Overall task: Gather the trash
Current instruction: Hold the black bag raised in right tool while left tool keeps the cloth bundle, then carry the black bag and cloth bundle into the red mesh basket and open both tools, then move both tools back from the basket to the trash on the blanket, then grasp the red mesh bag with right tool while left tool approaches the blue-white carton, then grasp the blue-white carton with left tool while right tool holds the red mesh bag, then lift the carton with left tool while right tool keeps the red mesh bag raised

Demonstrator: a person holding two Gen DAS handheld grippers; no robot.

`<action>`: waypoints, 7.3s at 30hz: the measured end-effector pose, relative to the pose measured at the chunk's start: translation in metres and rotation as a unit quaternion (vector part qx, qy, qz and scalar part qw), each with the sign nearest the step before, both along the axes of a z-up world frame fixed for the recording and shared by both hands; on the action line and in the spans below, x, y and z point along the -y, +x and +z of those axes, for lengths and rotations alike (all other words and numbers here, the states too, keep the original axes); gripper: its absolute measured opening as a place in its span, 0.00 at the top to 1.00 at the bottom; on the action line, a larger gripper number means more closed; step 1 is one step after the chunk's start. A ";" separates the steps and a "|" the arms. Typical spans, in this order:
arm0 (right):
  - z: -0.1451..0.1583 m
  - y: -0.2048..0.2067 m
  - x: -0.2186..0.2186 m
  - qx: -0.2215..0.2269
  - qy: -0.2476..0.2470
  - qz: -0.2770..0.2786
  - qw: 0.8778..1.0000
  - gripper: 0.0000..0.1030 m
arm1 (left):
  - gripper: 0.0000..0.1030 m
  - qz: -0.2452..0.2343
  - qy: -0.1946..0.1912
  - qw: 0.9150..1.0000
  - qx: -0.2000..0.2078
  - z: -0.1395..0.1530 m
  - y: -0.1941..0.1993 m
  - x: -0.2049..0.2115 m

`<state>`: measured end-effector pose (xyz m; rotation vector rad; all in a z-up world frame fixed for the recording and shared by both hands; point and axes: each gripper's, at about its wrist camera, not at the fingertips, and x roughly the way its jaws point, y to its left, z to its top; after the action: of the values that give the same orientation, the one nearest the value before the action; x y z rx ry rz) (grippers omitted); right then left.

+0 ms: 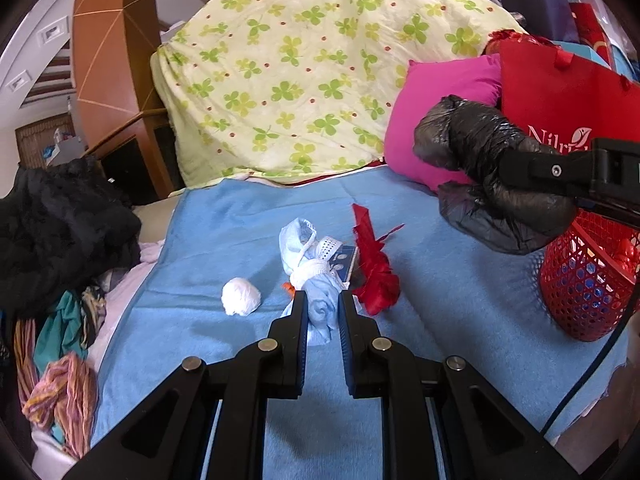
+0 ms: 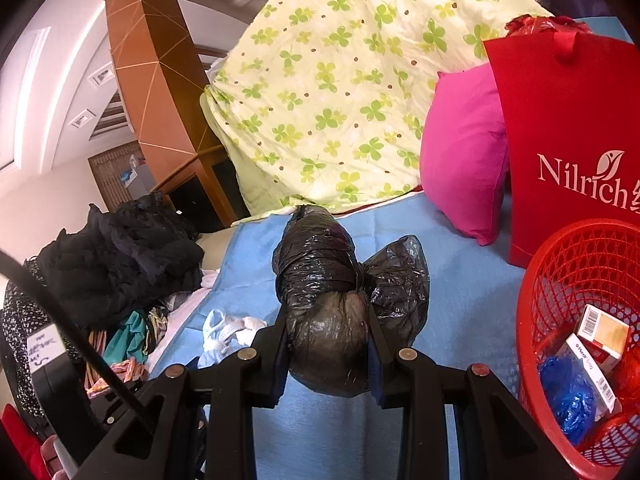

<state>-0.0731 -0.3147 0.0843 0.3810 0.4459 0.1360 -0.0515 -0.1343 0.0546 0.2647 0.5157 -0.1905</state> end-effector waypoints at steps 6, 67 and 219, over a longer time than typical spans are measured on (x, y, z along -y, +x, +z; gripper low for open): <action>0.006 -0.009 0.003 0.012 -0.005 -0.002 1.000 0.67 | 0.85 0.011 0.004 1.000 0.001 0.008 -0.010 -0.002; -0.007 -0.102 0.224 0.041 0.117 -0.241 0.963 0.37 | 0.51 -0.236 -0.063 0.966 -0.083 0.028 -0.030 0.210; -0.126 0.134 0.006 -0.292 0.040 0.021 0.955 0.68 | 0.42 -0.018 -0.138 0.976 -0.169 -0.084 0.105 -0.030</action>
<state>0.0605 -0.3210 -0.0422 0.4911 1.0353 0.0815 0.0539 -0.1047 -0.0293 -0.0315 0.8130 -0.3428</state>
